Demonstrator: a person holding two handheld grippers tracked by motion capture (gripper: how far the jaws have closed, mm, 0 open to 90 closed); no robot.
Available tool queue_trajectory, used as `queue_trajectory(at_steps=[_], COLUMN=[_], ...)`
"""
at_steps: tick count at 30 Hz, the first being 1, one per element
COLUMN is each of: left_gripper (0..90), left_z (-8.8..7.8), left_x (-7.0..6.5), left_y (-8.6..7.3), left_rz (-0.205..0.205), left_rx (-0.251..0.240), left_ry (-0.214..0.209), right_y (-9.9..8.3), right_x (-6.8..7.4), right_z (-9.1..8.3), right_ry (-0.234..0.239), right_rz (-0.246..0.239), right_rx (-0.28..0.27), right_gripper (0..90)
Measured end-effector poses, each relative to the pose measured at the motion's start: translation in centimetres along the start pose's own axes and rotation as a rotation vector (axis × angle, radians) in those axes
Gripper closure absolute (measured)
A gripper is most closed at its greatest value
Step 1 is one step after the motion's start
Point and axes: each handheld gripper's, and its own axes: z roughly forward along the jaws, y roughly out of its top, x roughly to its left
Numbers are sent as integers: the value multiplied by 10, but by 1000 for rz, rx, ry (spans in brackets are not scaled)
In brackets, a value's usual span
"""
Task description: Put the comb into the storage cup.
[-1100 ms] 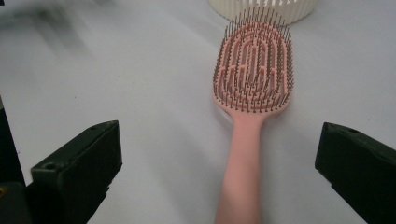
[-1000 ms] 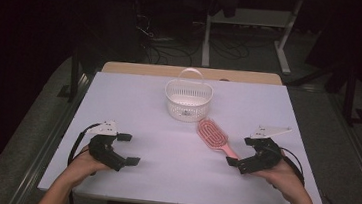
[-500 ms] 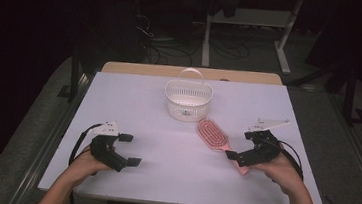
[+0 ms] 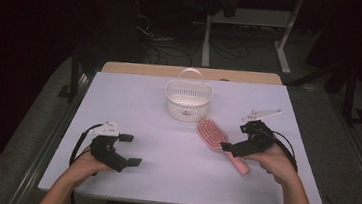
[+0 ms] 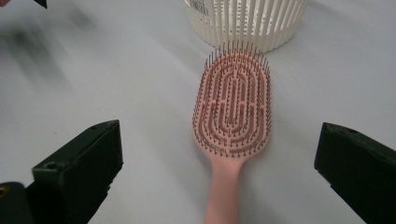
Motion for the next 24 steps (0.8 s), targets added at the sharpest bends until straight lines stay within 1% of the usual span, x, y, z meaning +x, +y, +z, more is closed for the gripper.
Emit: queue_trajectory(at_steps=[8, 12, 17, 24], left_gripper=[5, 5, 5, 5], left_z=[0, 0, -2, -4], left_x=[0, 0, 1, 3], left_y=[0, 0, 0, 1], left_rz=[-2, -2, 2, -2], left_rx=[-4, -7, -7, -16], left_ry=[3, 5, 7, 9], right_y=[15, 21, 21, 22], right_x=[-2, -3, -1, 0], right_z=[5, 7, 13, 20], right_ry=[-5, -6, -14, -17], right_rz=[1, 4, -8, -11], right_rx=[7, -3, 15, 37], right_gripper=[5, 5, 5, 5])
